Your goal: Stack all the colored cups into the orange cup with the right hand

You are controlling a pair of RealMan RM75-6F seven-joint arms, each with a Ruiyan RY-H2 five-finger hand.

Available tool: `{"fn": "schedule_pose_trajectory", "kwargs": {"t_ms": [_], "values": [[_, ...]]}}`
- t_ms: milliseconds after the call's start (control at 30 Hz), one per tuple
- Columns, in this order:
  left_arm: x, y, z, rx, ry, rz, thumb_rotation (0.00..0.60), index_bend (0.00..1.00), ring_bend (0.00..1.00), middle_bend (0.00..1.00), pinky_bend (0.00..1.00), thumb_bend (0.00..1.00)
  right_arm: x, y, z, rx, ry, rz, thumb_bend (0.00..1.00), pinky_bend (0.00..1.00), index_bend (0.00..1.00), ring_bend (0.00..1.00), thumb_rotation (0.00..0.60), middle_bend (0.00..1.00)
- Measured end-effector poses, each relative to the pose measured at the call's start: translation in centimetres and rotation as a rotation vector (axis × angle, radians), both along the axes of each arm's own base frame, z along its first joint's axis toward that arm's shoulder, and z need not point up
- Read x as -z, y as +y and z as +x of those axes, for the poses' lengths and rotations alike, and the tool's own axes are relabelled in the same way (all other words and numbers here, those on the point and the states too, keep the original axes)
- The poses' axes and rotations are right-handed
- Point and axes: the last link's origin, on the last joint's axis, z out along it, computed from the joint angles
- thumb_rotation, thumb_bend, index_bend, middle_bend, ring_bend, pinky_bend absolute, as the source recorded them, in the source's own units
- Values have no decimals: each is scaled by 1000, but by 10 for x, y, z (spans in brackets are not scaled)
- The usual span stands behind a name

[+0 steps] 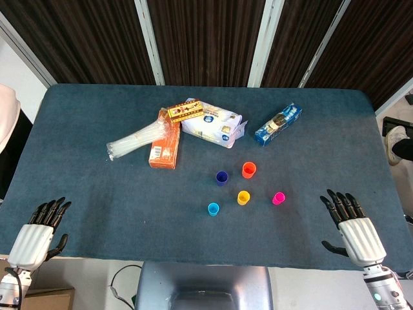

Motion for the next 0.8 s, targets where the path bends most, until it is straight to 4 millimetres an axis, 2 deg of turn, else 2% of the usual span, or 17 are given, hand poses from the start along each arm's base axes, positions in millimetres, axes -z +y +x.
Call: {"fn": "schedule_pose_trajectory", "kwargs": {"t_ms": [200, 333, 433, 600, 667, 800], "values": [[4, 5, 0, 1, -1, -12, 600, 0, 61, 39, 109, 450, -4, -6, -1, -3, -25, -20, 118, 0, 0, 0, 600, 0], [4, 7, -1, -3, -4, -7, 600, 0, 61, 40, 109, 450, -3, -29, 7, -49, -85, -30, 119, 0, 6, 0, 600, 0], [2, 6, -1, -3, -6, -4, 600, 0, 61, 40, 109, 450, 1, -58, 19, -77, -98, -11, 129, 0, 78, 0, 600, 0], [-3, 3, -2, -2, -11, 14, 600, 0, 60, 34, 109, 450, 21, -119, 48, -73, -70, 77, 179, 0, 190, 0, 600, 0], [-4, 3, -3, -7, -15, 15, 600, 0, 60, 32, 109, 450, 35, -145, 66, -64, -69, 123, 209, 0, 239, 0, 600, 0], [-6, 1, -4, -13, -18, 10, 600, 0, 59, 33, 109, 448, 66, -182, 108, -91, -55, 178, 228, 0, 299, 0, 600, 0]]}}
